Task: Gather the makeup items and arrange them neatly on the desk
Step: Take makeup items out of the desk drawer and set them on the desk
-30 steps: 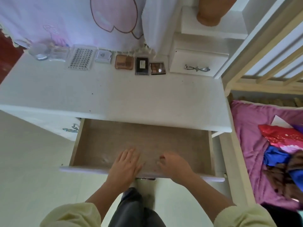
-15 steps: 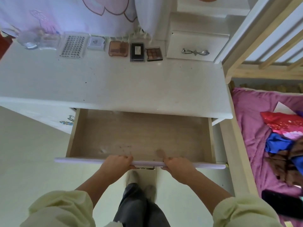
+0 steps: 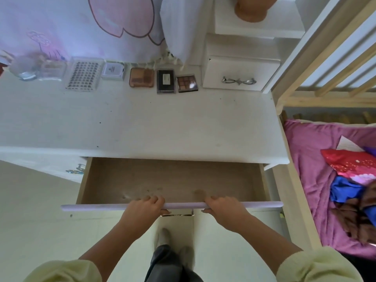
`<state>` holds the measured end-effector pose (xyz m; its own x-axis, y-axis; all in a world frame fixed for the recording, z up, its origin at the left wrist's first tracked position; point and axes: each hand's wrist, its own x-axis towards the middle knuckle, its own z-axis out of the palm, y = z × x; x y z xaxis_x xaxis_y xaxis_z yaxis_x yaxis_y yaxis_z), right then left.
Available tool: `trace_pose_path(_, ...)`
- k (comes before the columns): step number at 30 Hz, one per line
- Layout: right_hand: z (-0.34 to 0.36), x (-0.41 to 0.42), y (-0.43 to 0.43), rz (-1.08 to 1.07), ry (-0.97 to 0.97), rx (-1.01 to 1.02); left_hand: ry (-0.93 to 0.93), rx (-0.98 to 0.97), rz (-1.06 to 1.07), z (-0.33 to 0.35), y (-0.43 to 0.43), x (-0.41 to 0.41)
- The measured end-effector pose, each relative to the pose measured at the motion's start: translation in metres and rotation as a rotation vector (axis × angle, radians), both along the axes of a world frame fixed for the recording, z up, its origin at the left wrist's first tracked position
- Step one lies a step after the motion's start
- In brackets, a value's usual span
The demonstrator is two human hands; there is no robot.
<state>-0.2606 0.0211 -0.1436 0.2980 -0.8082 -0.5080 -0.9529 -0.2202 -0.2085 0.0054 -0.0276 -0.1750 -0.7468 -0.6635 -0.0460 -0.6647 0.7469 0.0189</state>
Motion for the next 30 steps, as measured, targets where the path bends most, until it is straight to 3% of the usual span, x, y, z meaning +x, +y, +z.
trace_pose_path(5, -0.002, -0.005, -0.015, 0.079, 0.056, -0.097, 0.063, -0.038, -0.023, -0.008, -0.017, 0.000)
trace_pose_path(8, -0.006, -0.009, -0.020, 0.146, 0.028, -0.333, 0.094, -0.055, -0.018, 0.000, -0.025, -0.005)
trace_pose_path(13, -0.019, -0.010, -0.015, 0.136, -0.017, -0.532, 0.143, -0.041, 0.057, 0.009, -0.030, -0.007)
trace_pose_path(16, -0.015, -0.009, -0.021, 0.036, 0.042, -0.503, 0.065, 0.065, 0.190, 0.022, -0.048, -0.004)
trace_pose_path(19, 0.000, -0.010, -0.035, -0.038, 0.116, -0.427, -0.034, 0.112, 0.172, 0.032, -0.058, -0.007)
trace_pose_path(25, 0.007, -0.017, -0.049, -0.014, 0.192, -0.345, -0.063, 0.123, 0.145, 0.031, -0.066, -0.009)
trace_pose_path(30, 0.000, -0.021, -0.052, 0.013, 0.168, -0.405, -0.048, 0.122, 0.136, 0.025, -0.073, -0.010)
